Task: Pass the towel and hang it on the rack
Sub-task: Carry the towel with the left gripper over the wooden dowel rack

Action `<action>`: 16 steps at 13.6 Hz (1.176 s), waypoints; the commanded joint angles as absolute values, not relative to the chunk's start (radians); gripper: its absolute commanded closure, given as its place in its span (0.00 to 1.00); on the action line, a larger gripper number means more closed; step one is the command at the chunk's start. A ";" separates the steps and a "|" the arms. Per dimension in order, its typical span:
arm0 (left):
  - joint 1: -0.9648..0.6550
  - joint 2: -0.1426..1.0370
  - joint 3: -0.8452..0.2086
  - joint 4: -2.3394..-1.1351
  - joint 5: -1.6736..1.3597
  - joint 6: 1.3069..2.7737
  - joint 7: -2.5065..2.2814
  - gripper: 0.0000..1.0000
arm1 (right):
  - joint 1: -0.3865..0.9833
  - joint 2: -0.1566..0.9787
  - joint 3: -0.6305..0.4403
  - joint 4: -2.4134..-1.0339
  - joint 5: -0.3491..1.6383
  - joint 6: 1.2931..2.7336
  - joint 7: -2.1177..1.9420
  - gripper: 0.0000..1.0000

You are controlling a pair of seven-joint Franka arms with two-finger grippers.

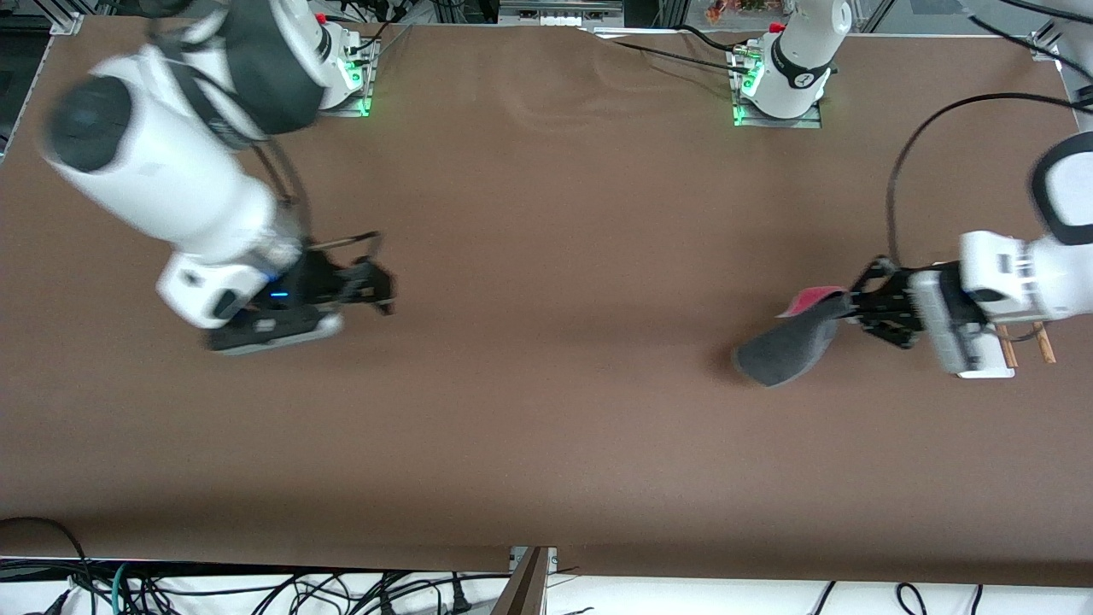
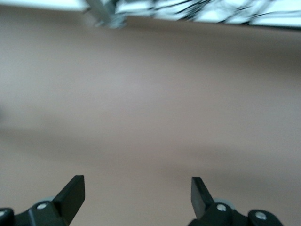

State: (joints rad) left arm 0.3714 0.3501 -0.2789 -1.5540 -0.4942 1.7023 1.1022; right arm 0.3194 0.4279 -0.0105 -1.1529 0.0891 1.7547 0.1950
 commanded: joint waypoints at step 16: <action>0.804 0.666 -0.038 -1.261 -0.239 1.727 1.639 1.00 | 0.058 0.150 0.014 -1.384 -0.123 1.442 0.040 0.00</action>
